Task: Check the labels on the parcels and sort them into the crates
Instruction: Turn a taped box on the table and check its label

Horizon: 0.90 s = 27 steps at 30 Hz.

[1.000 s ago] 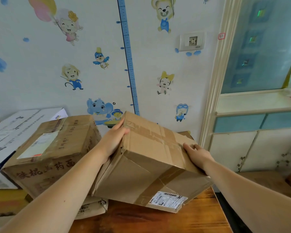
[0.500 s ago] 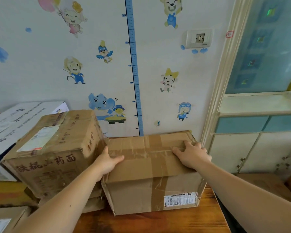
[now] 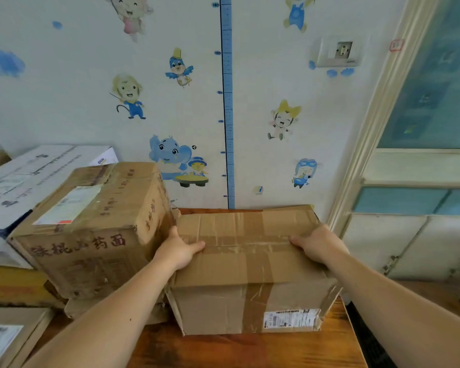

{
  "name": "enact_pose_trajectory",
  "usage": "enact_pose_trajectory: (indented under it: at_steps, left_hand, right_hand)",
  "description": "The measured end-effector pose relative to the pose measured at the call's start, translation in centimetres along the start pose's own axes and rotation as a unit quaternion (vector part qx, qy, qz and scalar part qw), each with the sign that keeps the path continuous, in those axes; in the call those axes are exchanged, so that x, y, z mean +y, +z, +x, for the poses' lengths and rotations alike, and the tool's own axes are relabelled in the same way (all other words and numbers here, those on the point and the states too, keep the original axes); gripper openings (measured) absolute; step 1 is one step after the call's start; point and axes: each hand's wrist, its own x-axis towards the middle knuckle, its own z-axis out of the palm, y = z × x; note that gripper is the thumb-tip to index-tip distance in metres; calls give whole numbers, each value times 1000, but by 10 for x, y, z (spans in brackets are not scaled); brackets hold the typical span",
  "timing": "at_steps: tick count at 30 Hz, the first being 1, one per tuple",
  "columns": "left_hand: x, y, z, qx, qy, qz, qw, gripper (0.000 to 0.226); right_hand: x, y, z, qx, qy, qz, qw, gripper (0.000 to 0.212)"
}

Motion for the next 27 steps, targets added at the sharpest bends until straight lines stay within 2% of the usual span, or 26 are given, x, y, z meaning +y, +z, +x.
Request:
enact_pose_trajectory:
  at_steps: [7, 11, 12, 23, 27]
  left_hand:
    - [2, -2, 2, -10, -12, -8, 1000, 99]
    - [8, -9, 10, -10, -38, -48, 998, 95]
    - [9, -10, 12, -5, -41, -48, 998, 94]
    - [13, -2, 7, 21, -32, 58, 998, 85]
    - [24, -9, 12, 1, -37, 24, 999, 88]
  right_hand:
    - [-2, -5, -8, -10, -3, -8, 1000, 89]
    - [-8, -21, -4, -21, -27, -8, 999, 60]
    - [-8, -22, -2, -19, -27, -7, 999, 58]
    - [-4, -9, 6, -8, -13, -32, 999, 65]
    - [-19, -21, 7, -14, -29, -35, 999, 35]
